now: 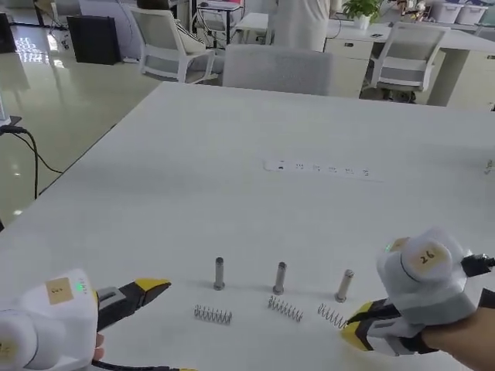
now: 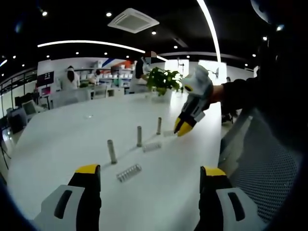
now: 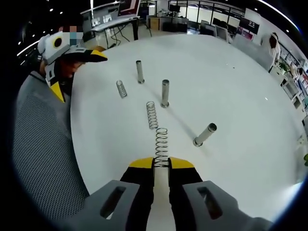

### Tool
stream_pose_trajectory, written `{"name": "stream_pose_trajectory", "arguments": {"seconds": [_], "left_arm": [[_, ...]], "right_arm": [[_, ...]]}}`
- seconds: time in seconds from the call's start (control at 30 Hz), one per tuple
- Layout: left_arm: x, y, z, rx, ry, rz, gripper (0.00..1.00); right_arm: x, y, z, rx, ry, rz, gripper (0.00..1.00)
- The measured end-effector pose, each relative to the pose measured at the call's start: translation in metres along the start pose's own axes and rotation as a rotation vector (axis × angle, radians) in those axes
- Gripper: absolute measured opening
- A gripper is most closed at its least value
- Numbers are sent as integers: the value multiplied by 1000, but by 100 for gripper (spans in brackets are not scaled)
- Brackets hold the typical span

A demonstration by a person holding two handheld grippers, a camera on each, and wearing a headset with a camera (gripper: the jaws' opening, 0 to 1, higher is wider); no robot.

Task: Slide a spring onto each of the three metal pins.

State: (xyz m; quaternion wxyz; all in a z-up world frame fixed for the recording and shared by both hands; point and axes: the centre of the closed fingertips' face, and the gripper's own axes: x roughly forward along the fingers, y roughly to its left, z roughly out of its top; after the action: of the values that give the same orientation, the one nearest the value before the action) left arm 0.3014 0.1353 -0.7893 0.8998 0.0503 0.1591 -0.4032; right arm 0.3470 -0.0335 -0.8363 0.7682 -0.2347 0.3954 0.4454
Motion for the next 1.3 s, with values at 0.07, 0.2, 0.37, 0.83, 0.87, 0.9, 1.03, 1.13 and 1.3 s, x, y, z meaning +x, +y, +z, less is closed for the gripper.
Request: {"name": "stream_pose_trajectory", "arguments": {"seconds": [0.07,0.2,0.37,0.83,0.87,0.9,1.03,1.13,1.3], "left_arm": [[1,-1,0,4,2,-5,80],[3,-2,-1,18,14,-24,76],[4,-1,0,27,15,-39,70],[15,-8,7,77,7,-116,50],[16,-9,7,78,5,-123,49],[17,-9,9,80,2,-128,49],[20,-13,12,89,-5,-152,45],[22,-17,15,91,-20,-172,43],[24,-22,16,106,-24,-190,41]], "right_arm": [[-2,6,5,-8,-13,23,8],[-4,10,10,-26,-19,37,8],[-6,17,22,-61,-32,60,8],[-3,39,41,-175,-17,117,8],[-3,40,42,-180,-17,118,8],[-3,41,43,-186,-18,121,8],[-3,49,49,-215,-17,136,8],[-3,54,54,-238,-16,148,8],[-2,61,58,-264,-12,161,8]]}}
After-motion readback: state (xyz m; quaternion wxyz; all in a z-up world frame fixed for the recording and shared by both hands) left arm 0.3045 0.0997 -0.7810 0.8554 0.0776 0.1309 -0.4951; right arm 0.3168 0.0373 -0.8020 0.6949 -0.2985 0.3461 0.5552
